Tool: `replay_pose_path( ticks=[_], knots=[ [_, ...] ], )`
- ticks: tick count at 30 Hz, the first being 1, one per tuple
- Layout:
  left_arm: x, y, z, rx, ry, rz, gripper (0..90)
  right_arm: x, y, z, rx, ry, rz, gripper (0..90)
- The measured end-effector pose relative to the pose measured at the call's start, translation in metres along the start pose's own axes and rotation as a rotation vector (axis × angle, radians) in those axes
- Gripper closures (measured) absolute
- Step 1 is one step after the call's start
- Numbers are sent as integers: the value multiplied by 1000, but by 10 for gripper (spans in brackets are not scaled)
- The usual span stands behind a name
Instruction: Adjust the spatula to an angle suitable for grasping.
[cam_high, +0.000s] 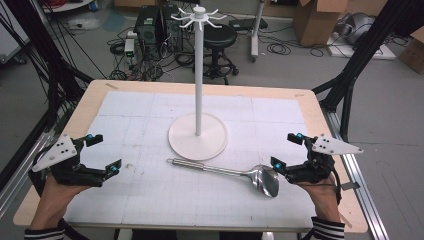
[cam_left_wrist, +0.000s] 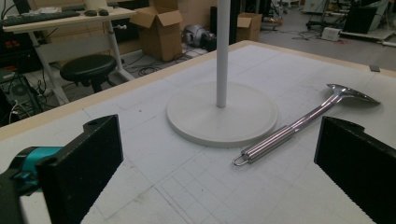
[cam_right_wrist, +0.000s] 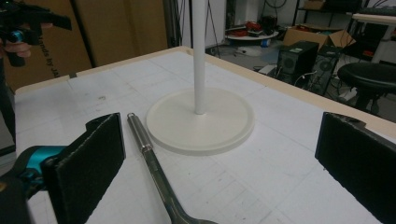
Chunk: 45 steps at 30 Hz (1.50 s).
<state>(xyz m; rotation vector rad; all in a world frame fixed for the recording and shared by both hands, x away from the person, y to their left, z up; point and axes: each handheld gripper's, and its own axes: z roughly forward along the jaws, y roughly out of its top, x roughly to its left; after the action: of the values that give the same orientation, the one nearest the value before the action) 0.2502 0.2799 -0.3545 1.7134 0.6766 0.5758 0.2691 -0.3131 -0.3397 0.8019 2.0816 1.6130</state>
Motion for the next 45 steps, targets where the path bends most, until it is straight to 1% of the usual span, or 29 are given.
replay_pose_path(
  ticks=[2, 7, 9, 12, 14, 15, 16, 17, 18, 19, 22, 23, 26, 27, 30, 31, 32, 33, 34, 36, 37, 38, 39, 40, 41, 42, 43, 44, 45],
  knots=[
    [0, 0, 0, 3, 2, 2, 17, 0, 0, 0, -1, 1, 1, 6],
    [2, -1, 1, 0, -4, -10, 17, -3, -1, 0, -4, 3, 3, 6],
    [3, -2, 2, 4, -4, -9, 17, -4, -4, -1, 3, 7, 8, 6],
    [3, -1, 2, 3, -1, -9, 17, -3, -5, -1, 19, 3, 0, 6],
    [2, 1, 2, -9, -7, -9, 17, -1, -4, -3, 24, 4, -8, 5],
    [2, 1, 2, -10, -13, -6, 17, 2, -1, -5, 44, 8, -20, 6],
    [1, 1, 3, -8, -15, -5, 17, 2, -1, -5, 44, 8, -20, 6],
    [1, 1, 3, -4, -14, -2, 17, 3, 1, -5, 48, 13, -31, 6],
    [1, 0, 3, -1, -14, -2, 17, 6, 3, -5, 54, 31, -43, 6],
    [1, -1, 3, 0, -12, -2, 17, 7, 4, -4, 58, 31, -48, 6],
    [-1, -2, 5, 4, -18, -1, 17, 9, 7, -2, 53, 33, -59, 6],
    [-2, -3, 6, 11, -21, 7, 17, 12, 9, 0, 53, 43, -66, 6],
    [-2, -4, 6, 8, -27, 3, 17, 14, 12, 3, 61, 50, -80, 6],
    [-1, -5, 6, 9, -30, 2, 17, 16, 14, 7, 79, 48, -79, 6],
    [-1, -6, 7, 12, -32, 1, 17, 16, 14, 17, 116, 63, -80, 6],
    [-1, -6, 7, 13, -33, 2, 17, 15, 14, 22, 138, 67, -82, 6],
    [-1, -6, 7, 12, -34, 0, 17, 15, 14, 22, 138, 67, -82, 6],
    [-1, -5, 6, 10, -36, 2, 17, 15, 15, 26, 152, 61, -84, 6],
    [-1, -5, 6, 9, -35, 3, 17, 13, 17, 33, 180, 60, -81, 6],
    [0, -5, 5, 2, -36, 1, 17, 13, 18, 40, 211, 74, -88, 6],
    [0, -5, 5, 2, -36, 1, 17, 13, 18, 40, 211, 74, -88, 6],
    [0, -5, 5, 5, -35, 1, 17, 12, 20, 46, 244, 89, -94, 6],
    [1, -6, 5, 7, -35, 0, 17, 12, 20, 46, 244, 89, -94, 6],
    [1, -7, 6, 10, -33, -2, 17, 12, 21, 49, 259, 95, -101, 6],
    [1, -7, 6, 14, -33, 0, 17, 13, 22, 53, 275, 100, -102, 6],
    [1, -8, 6, 13, -35, -2, 17, 14, 24, 59, 304, 107, -105, 6],
    [1, -8, 6, 13, -37, -2, 17, 14, 24, 62, 311, 107, -116, 6],
    [1, -8, 6, 13, -37, -2, 17, 14, 24, 62, 311, 107, -116, 6],
    [1, -8, 6, 14, -36, -2, 17, 15, 25, 66, 327, 114, -125, 6]
  ],
)
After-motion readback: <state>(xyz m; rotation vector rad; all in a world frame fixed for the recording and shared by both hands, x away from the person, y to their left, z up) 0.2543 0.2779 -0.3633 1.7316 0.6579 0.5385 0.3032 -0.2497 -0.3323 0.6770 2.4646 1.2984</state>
